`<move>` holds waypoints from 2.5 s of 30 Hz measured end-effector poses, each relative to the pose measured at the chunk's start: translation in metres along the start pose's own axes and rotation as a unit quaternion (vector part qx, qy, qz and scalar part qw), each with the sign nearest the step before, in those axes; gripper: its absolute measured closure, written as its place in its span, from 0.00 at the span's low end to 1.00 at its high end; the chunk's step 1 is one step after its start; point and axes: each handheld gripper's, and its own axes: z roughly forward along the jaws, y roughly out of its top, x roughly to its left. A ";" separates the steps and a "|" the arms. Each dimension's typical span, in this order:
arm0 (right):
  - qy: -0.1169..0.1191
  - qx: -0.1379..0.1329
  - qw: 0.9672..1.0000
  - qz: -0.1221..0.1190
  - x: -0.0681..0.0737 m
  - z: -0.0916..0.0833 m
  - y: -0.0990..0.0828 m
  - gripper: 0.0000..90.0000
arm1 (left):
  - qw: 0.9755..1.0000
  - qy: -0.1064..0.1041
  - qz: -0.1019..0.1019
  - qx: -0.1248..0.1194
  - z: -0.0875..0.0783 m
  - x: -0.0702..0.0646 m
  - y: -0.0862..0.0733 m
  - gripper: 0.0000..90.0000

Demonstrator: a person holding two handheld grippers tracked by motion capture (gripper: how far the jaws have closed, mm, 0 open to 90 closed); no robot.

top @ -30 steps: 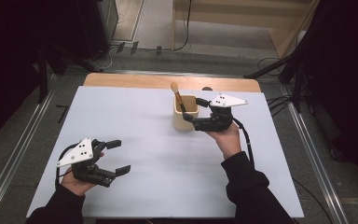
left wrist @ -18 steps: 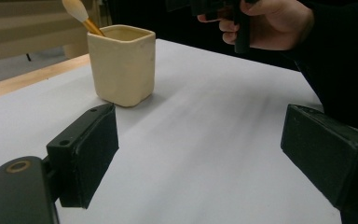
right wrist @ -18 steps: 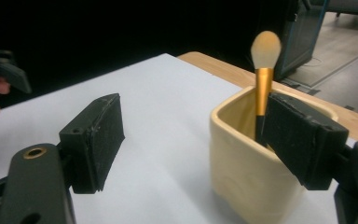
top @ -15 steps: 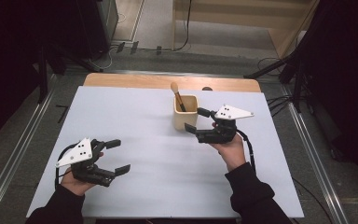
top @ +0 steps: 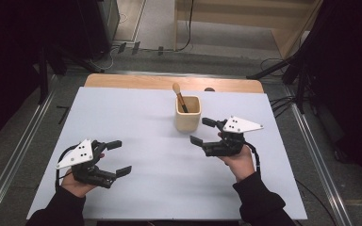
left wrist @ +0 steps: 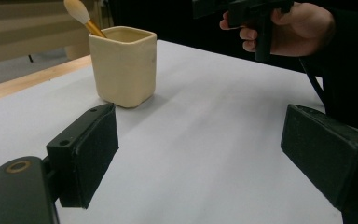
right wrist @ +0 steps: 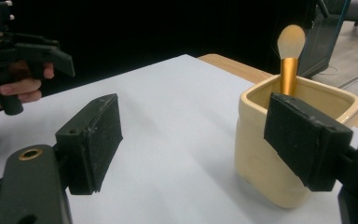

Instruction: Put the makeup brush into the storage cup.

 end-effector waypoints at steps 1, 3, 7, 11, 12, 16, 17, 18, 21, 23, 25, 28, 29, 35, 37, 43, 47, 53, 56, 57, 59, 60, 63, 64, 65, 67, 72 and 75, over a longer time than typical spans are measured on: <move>0.001 0.001 1.000 -0.002 0.001 -0.002 -0.001 0.22 | 1.000 0.000 0.000 0.000 0.000 0.000 0.000 0.13; -0.002 0.001 1.000 -0.008 0.003 -0.005 -0.005 0.22 | 1.000 0.001 -0.001 -0.001 -0.001 0.000 0.000 0.13; 0.003 0.000 1.000 -0.012 0.007 -0.012 -0.011 0.22 | 1.000 0.002 0.002 -0.004 -0.001 0.000 0.000 0.13; 0.010 0.002 1.000 -0.010 0.012 -0.019 -0.016 0.22 | 1.000 0.002 0.004 -0.004 -0.001 0.000 0.000 0.13; 0.011 0.001 1.000 -0.008 0.012 -0.020 -0.017 0.22 | 1.000 0.002 0.004 -0.004 -0.001 0.000 0.000 0.13; 0.012 -0.001 1.000 -0.010 0.015 -0.028 -0.021 0.22 | 1.000 0.002 0.005 -0.009 -0.002 0.000 0.000 0.14; 0.013 0.001 1.000 -0.008 0.015 -0.031 -0.023 0.22 | 1.000 0.002 0.006 -0.010 -0.002 0.000 0.000 0.14; 0.014 0.002 1.000 -0.008 0.015 -0.032 -0.024 0.22 | 1.000 0.002 0.008 -0.010 -0.003 0.000 0.000 0.14; 0.010 0.001 1.000 -0.008 0.015 -0.040 -0.027 0.22 | 1.000 0.003 0.008 -0.010 -0.003 0.001 0.000 0.14; 0.006 -0.004 1.000 -0.008 0.013 -0.046 -0.029 0.22 | 1.000 0.003 0.008 -0.010 -0.003 0.001 0.000 0.14; 0.003 -0.008 1.000 -0.006 0.013 -0.051 -0.030 0.22 | 1.000 0.003 0.008 -0.010 -0.003 0.001 0.000 0.14; 0.001 -0.012 1.000 -0.008 0.012 -0.058 -0.033 0.22 | 1.000 0.003 0.008 -0.009 -0.003 0.001 0.000 0.14; -0.001 -0.011 1.000 -0.008 0.012 -0.061 -0.033 0.22 | 1.000 0.003 0.008 -0.009 -0.003 0.001 0.000 0.14; -0.002 -0.018 1.000 -0.010 0.013 -0.073 -0.037 0.22 | 1.000 0.003 0.008 -0.009 -0.003 0.001 0.000 0.14; -0.003 -0.015 1.000 -0.010 0.013 -0.076 -0.039 0.22 | 1.000 0.003 0.008 -0.009 -0.003 0.001 0.000 0.14; -0.003 -0.020 1.000 -0.007 0.013 -0.085 -0.041 0.22 | 1.000 0.003 0.008 -0.009 -0.003 0.001 0.000 0.14; 0.000 -0.018 1.000 -0.008 0.015 -0.088 -0.043 0.22 | 1.000 0.003 0.008 -0.009 -0.003 0.001 0.000 0.14; 0.006 -0.013 1.000 -0.007 0.017 -0.084 -0.046 0.22 | 1.000 0.000 0.008 -0.009 -0.002 0.001 0.000 0.14; 0.012 -0.006 1.000 -0.012 0.019 -0.081 -0.047 0.22 | 1.000 0.000 0.009 -0.008 -0.002 0.001 0.000 0.14; 0.012 -0.005 1.000 -0.012 0.019 -0.080 -0.047 0.22 | 1.000 0.000 0.009 -0.008 -0.002 0.001 0.000 0.14; 0.012 -0.005 1.000 -0.016 0.021 -0.080 -0.046 0.22 | 1.000 -0.001 0.009 -0.009 -0.002 0.001 0.000 0.14; 0.013 -0.007 1.000 -0.016 0.021 -0.080 -0.046 0.22 | 1.000 -0.001 0.008 -0.009 -0.002 0.001 0.000 0.14; 0.013 -0.007 1.000 -0.015 0.020 -0.080 -0.047 0.22 | 1.000 -0.001 0.008 -0.007 -0.002 0.000 0.000 0.14; 0.012 -0.008 1.000 -0.016 0.020 -0.080 -0.047 0.22 | 1.000 -0.002 0.008 -0.007 -0.001 0.000 0.000 0.14; 0.012 -0.009 1.000 -0.017 0.019 -0.080 -0.047 0.22 | 1.000 -0.002 0.008 -0.007 -0.001 0.000 0.000 0.14; 0.013 -0.010 1.000 -0.016 0.019 -0.081 -0.047 0.22 | 1.000 -0.002 0.008 -0.008 -0.001 0.000 0.000 0.14; 0.013 -0.010 1.000 -0.016 0.020 -0.081 -0.046 0.22 | 1.000 -0.002 0.007 -0.008 -0.001 0.001 0.000 0.14; 0.014 -0.010 1.000 -0.017 0.020 -0.081 -0.046 0.22 | 1.000 -0.002 0.007 -0.008 -0.001 0.000 0.000 0.14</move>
